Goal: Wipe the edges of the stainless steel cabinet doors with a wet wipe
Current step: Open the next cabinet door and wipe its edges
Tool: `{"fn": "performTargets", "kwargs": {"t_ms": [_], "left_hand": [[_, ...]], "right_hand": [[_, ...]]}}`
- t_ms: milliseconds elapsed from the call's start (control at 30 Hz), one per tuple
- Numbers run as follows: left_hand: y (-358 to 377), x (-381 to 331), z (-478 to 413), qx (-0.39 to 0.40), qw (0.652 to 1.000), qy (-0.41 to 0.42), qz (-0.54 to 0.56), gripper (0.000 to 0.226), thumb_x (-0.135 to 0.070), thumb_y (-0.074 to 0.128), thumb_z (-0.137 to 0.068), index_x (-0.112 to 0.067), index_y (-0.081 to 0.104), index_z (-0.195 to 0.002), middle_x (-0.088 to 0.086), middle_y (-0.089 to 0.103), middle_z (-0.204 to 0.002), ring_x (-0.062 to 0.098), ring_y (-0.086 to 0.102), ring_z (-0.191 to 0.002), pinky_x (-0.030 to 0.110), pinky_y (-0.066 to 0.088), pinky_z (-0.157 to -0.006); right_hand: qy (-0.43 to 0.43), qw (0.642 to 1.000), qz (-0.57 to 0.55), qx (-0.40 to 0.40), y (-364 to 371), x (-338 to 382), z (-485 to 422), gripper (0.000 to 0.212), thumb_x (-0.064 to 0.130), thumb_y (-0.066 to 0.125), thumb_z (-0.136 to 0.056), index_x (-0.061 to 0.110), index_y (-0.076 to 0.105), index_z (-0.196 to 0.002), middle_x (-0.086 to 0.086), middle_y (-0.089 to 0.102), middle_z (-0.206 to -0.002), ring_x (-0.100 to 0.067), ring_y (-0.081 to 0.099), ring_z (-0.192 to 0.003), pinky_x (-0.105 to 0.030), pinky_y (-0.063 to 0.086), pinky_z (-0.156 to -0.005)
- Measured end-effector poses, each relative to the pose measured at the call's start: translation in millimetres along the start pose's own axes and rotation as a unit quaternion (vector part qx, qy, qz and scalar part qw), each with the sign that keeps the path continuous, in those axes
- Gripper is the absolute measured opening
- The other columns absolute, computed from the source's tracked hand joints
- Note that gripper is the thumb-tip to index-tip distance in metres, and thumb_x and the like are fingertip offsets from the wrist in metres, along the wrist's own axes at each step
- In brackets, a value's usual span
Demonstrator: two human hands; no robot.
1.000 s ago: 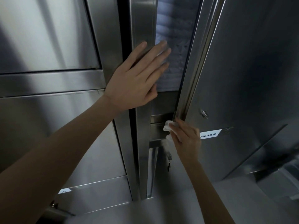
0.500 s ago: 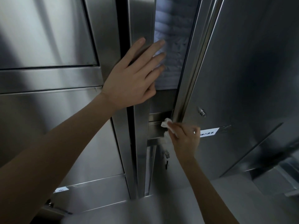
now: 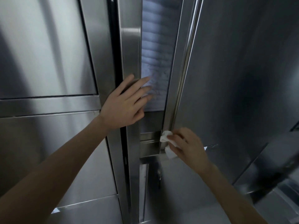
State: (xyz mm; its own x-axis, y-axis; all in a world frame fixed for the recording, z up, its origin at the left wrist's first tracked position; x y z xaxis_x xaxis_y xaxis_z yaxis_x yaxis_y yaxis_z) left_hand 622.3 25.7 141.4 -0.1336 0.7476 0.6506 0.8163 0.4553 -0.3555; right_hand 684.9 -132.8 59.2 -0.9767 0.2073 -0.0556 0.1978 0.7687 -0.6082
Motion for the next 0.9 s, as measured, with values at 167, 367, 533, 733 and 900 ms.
{"fn": "performTargets", "kwargs": {"t_ms": [167,367,533,733,900], "left_hand": [[-19,-9,-29,-0.044,0.995,-0.082,0.025,0.034,-0.024,0.054,-0.088,-0.011,0.069,-0.116,0.012,0.064,-0.127,0.029,0.043,-0.131,0.054,0.022,-0.114],[-26,0,-100,-0.054,0.984,-0.167,-0.013,0.040,-0.033,0.062,-0.086,-0.015,0.064,-0.121,0.010,0.057,-0.136,0.027,0.035,-0.137,0.054,0.017,-0.117],[-13,1,-124,0.005,0.983,-0.172,-0.056,0.053,-0.032,0.064,-0.081,-0.019,0.056,-0.132,0.012,0.047,-0.145,0.032,0.027,-0.142,0.055,0.011,-0.119],[-15,9,-119,0.064,0.968,-0.218,-0.104,0.069,-0.028,0.066,-0.078,-0.018,0.046,-0.144,0.011,0.036,-0.154,0.034,0.020,-0.146,0.053,0.012,-0.119],[-21,14,-111,0.075,0.958,-0.239,-0.138,0.076,-0.040,0.065,-0.081,-0.018,0.037,-0.149,0.010,0.030,-0.157,0.035,0.020,-0.147,0.053,0.011,-0.119]], "right_hand": [[-0.086,0.996,0.025,0.010,-36,-17,-32,0.017,0.012,0.071,-0.074,0.010,0.061,-0.087,-0.009,0.061,-0.080,-0.024,0.053,-0.068,-0.033,0.046,-0.055],[-0.174,0.984,0.045,0.001,-66,-47,-67,0.028,0.014,0.071,-0.073,0.015,0.049,-0.090,-0.005,0.057,-0.081,-0.019,0.045,-0.075,-0.026,0.030,-0.066],[-0.211,0.977,0.031,-0.011,-81,-67,-92,0.028,0.013,0.071,-0.068,0.014,0.053,-0.090,-0.006,0.058,-0.082,-0.020,0.049,-0.073,-0.028,0.035,-0.064],[-0.248,0.965,-0.021,-0.078,-91,-75,-108,0.019,0.009,0.066,-0.075,0.012,0.055,-0.089,-0.009,0.058,-0.085,-0.023,0.048,-0.074,-0.034,0.040,-0.060],[-0.260,0.957,-0.062,-0.112,-97,-63,-127,0.010,0.003,0.066,-0.077,0.007,0.062,-0.085,-0.009,0.060,-0.088,-0.025,0.054,-0.076,-0.035,0.046,-0.063]]}}
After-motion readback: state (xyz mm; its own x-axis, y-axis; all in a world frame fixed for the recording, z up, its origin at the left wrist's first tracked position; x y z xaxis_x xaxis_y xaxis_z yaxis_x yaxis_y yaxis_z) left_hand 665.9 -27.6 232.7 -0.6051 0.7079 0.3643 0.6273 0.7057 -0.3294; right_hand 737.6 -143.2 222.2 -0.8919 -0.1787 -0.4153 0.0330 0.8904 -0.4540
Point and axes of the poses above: each hand's wrist, its own z-axis away from the middle knuckle, its own y-axis out of the palm, x = y × z, the point moved 7 cm from there along -z, towards the middle knuckle
